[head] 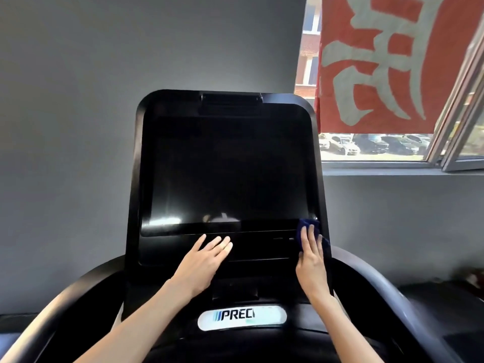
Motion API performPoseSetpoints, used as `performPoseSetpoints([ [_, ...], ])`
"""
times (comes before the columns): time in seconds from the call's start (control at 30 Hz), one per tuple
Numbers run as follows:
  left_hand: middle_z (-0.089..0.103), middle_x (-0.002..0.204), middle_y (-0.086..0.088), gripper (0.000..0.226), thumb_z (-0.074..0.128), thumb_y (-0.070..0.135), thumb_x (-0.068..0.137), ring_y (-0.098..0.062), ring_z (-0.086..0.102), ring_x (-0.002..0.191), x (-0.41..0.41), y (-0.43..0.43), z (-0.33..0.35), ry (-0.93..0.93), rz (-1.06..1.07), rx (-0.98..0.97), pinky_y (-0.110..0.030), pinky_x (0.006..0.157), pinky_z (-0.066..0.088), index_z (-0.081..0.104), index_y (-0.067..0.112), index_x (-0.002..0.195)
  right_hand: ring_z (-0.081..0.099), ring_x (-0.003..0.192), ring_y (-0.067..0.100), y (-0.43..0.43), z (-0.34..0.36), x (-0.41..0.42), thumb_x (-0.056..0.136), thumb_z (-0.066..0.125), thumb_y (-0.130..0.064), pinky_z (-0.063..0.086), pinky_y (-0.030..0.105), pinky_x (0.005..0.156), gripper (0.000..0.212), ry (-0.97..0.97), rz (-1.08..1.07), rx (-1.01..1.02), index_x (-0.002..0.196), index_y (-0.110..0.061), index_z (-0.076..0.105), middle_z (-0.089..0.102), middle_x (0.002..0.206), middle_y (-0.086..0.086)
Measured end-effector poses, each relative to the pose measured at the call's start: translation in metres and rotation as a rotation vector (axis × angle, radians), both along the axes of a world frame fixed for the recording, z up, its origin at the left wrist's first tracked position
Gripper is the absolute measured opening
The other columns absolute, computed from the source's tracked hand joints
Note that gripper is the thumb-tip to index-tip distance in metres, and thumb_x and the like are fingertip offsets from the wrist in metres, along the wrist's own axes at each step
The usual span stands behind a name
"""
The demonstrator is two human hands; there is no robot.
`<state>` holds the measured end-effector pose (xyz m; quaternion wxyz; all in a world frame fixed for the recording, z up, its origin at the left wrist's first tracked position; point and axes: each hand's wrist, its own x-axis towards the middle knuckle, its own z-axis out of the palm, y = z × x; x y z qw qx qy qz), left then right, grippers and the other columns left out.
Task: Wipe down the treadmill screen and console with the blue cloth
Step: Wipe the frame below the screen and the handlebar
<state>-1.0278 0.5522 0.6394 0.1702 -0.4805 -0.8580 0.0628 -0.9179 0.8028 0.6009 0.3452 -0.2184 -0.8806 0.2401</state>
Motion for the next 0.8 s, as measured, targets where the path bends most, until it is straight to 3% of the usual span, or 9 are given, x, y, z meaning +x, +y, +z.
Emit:
performPoseSetpoints([
  [0.07, 0.070, 0.111, 0.001, 0.080, 0.092, 0.017, 0.033, -0.013, 0.069, 0.097, 0.000, 0.011, 0.006, 0.047, -0.005, 0.001, -0.037, 0.090, 0.052, 0.070, 0.015, 0.110, 0.018, 0.143, 0.019, 0.004, 0.006, 0.002, 0.088, 0.044, 0.012, 0.014, 0.027, 0.116, 0.065, 0.103, 0.023, -0.148, 0.145, -0.018, 0.033, 0.026, 0.153, -0.002],
  [0.17, 0.068, 0.113, 0.001, 0.063, 0.073, 0.013, 0.072, -0.018, 0.065, 0.101, 0.006, 0.030, 0.025, 0.049, 0.062, -0.044, -0.037, 0.104, 0.038, 0.052, 0.011, 0.131, 0.053, 0.121, 0.026, 0.020, 0.024, 0.010, 0.091, 0.045, 0.003, 0.039, 0.038, 0.105, 0.057, 0.333, -0.121, -0.436, 0.139, -0.027, 0.044, 0.053, 0.136, 0.007],
  [0.23, 0.067, 0.109, -0.001, 0.054, 0.056, 0.010, 0.086, -0.023, 0.062, 0.102, 0.005, 0.042, 0.033, 0.049, 0.105, -0.070, -0.033, 0.098, 0.036, 0.041, 0.012, 0.138, 0.058, 0.110, 0.030, 0.030, 0.031, 0.010, 0.094, 0.044, -0.004, 0.042, 0.038, 0.099, 0.051, 0.437, -0.266, -0.530, 0.140, -0.025, 0.041, 0.058, 0.130, 0.013],
  [0.33, 0.068, 0.096, -0.001, 0.038, 0.053, 0.008, 0.085, -0.023, 0.064, 0.094, 0.010, 0.054, 0.045, 0.050, 0.193, -0.099, -0.030, 0.070, 0.035, 0.055, 0.017, 0.123, 0.047, 0.125, 0.031, 0.035, 0.030, 0.003, 0.096, 0.041, -0.008, 0.032, 0.036, 0.107, 0.051, 0.354, -0.284, -0.619, 0.146, -0.016, 0.029, 0.045, 0.142, 0.014],
  [0.47, 0.050, 0.064, 0.005, 0.028, 0.053, 0.003, 0.083, -0.020, 0.065, 0.085, 0.009, 0.060, 0.050, 0.052, 0.250, -0.116, -0.028, 0.058, 0.030, 0.066, 0.020, 0.101, 0.010, 0.145, 0.023, 0.028, 0.015, -0.003, 0.092, 0.047, -0.002, 0.008, 0.034, 0.118, 0.069, 0.147, -0.134, -0.600, 0.149, -0.002, 0.008, 0.010, 0.157, 0.012],
  [0.57, 0.056, 0.073, 0.004, 0.013, 0.054, 0.017, 0.089, -0.021, 0.065, 0.085, 0.007, 0.065, 0.055, 0.017, 0.228, -0.070, -0.026, 0.053, 0.027, 0.067, 0.018, 0.092, 0.008, 0.145, 0.025, 0.031, 0.022, -0.009, 0.089, 0.045, 0.006, 0.005, 0.036, 0.118, 0.069, 0.176, -0.143, -0.532, 0.148, 0.002, 0.008, 0.009, 0.156, 0.016],
  [0.7, 0.052, 0.041, 0.003, 0.038, 0.088, 0.037, 0.049, -0.015, 0.054, 0.037, 0.007, 0.072, 0.054, 0.126, 0.027, 0.031, -0.020, 0.045, 0.033, 0.055, 0.021, 0.040, 0.014, 0.142, 0.028, 0.043, 0.040, -0.025, 0.091, 0.040, 0.007, 0.008, 0.036, 0.116, 0.064, 0.203, -0.111, -0.417, 0.148, -0.002, 0.012, 0.014, 0.154, 0.016],
  [0.73, 0.055, 0.042, 0.004, 0.035, 0.087, 0.035, 0.050, -0.014, 0.055, 0.039, 0.007, 0.074, 0.049, 0.166, -0.005, 0.060, -0.022, 0.049, 0.040, 0.057, 0.022, 0.041, 0.015, 0.141, 0.028, 0.048, 0.046, -0.031, 0.092, 0.040, 0.006, 0.008, 0.034, 0.114, 0.063, 0.198, -0.090, -0.375, 0.148, -0.002, 0.011, 0.014, 0.154, 0.015],
  [0.8, 0.073, 0.078, 0.003, 0.013, 0.079, 0.031, 0.065, -0.016, 0.069, 0.072, 0.004, 0.078, 0.039, 0.191, -0.069, 0.107, -0.032, 0.071, 0.052, 0.073, 0.022, 0.072, 0.016, 0.140, 0.029, 0.059, 0.061, -0.044, 0.094, 0.040, 0.003, 0.009, 0.029, 0.111, 0.062, 0.181, -0.077, -0.297, 0.147, -0.001, 0.010, 0.014, 0.153, 0.016],
])
